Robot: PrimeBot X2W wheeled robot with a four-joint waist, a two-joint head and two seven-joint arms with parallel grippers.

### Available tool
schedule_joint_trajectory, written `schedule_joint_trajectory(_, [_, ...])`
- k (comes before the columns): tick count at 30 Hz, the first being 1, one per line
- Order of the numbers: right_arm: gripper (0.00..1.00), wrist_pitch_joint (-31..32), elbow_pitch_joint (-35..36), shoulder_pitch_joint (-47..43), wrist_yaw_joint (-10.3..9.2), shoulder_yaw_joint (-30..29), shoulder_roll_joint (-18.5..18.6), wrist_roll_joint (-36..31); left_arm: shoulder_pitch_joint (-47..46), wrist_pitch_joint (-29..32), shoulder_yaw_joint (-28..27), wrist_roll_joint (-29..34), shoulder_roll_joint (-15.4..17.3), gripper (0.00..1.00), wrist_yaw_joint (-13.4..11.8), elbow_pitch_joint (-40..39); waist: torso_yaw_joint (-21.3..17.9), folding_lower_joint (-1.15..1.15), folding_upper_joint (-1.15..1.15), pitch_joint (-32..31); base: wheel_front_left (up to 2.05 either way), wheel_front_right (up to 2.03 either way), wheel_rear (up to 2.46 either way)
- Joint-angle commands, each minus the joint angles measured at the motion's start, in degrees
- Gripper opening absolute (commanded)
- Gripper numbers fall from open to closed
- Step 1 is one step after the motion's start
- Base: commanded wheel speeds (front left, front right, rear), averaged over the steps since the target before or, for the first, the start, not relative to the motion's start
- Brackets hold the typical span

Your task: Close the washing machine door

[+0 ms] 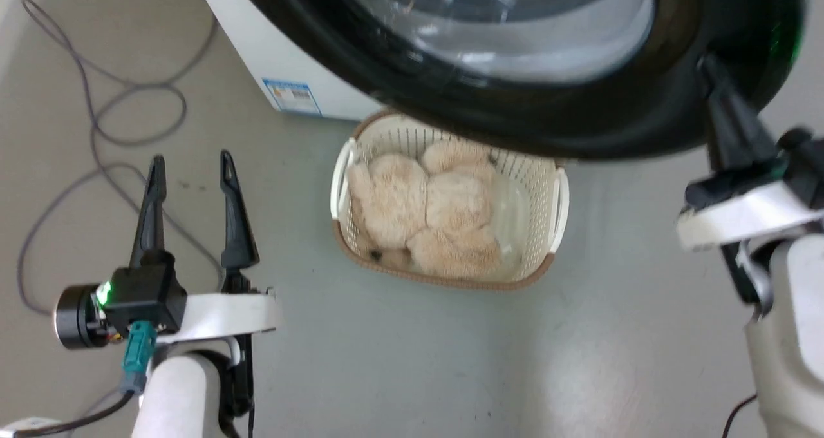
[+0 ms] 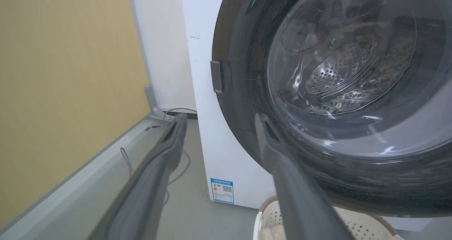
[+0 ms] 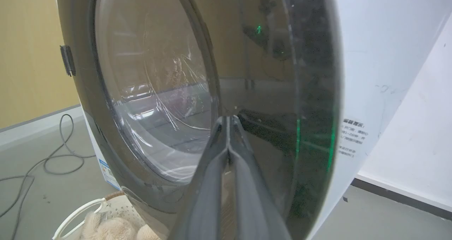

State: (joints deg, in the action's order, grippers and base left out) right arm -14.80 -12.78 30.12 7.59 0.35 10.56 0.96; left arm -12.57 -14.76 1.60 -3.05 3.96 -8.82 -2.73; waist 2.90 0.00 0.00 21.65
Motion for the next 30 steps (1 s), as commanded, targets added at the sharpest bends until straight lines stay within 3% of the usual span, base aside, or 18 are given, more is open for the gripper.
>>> schedule_joint_trajectory(1, [0.00,-0.20,-1.34,3.00,-0.10,-0.84,0.20,-0.62,-1.60,-0.24,0.00,0.52,-0.28,1.00,0.25,-0.32,-0.11,0.00,0.00,3.05,0.00,0.00,0.00])
schedule_joint_trajectory(14, [0.00,-0.20,-9.25,15.64,-0.10,-4.29,2.75,-2.48,-5.90,-0.24,0.38,0.80,-0.70,1.00,0.55,-0.67,0.02,0.00,0.00,9.11,0.00,0.00,0.00])
schedule_joint_trajectory(30, [0.00,-0.20,-14.35,22.27,-0.10,-8.10,3.13,-6.77,-7.20,-0.24,0.35,0.50,-0.96,1.00,0.22,-0.31,0.56,0.00,0.00,10.88,0.00,0.00,0.00])
